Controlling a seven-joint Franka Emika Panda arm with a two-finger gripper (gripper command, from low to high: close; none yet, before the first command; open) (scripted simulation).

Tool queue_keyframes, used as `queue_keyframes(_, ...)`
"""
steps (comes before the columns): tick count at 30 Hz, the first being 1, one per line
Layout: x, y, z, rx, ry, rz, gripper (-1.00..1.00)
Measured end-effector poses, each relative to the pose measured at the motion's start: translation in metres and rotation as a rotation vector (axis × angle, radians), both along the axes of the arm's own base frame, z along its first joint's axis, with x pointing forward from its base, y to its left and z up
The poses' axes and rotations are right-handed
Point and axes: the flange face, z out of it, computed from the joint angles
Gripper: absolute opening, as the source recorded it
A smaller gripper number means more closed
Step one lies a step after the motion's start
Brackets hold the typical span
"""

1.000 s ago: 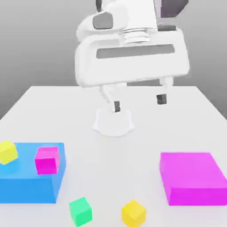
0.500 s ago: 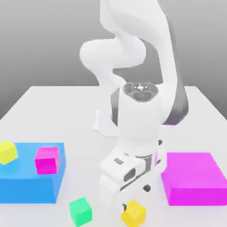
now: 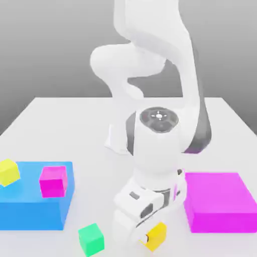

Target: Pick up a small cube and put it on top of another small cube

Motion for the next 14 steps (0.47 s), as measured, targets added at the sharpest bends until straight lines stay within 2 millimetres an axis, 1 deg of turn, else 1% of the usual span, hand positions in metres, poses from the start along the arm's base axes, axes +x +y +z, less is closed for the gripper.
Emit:
queue_keyframes(3,-0.001,-0.055,0.023,0.0,0.0,-0.201,-1.0)
queue_keyframes(5,-0.006,-0.094,0.036,0.0,0.0,-0.346,-1.0)
queue_keyframes(6,-0.008,-0.108,0.037,0.001,-0.001,-0.398,-1.0)
queue_keyframes(8,-0.009,-0.118,0.022,0.002,-0.001,-0.437,-1.0)
queue_keyframes(10,-0.01,-0.121,-0.002,0.002,-0.001,-0.447,-1.0)
queue_keyframes(11,-0.01,-0.122,-0.013,0.001,0.0,-0.449,1.0)
queue_keyframes(14,-0.01,-0.122,-0.013,0.001,0.0,-0.449,1.0)
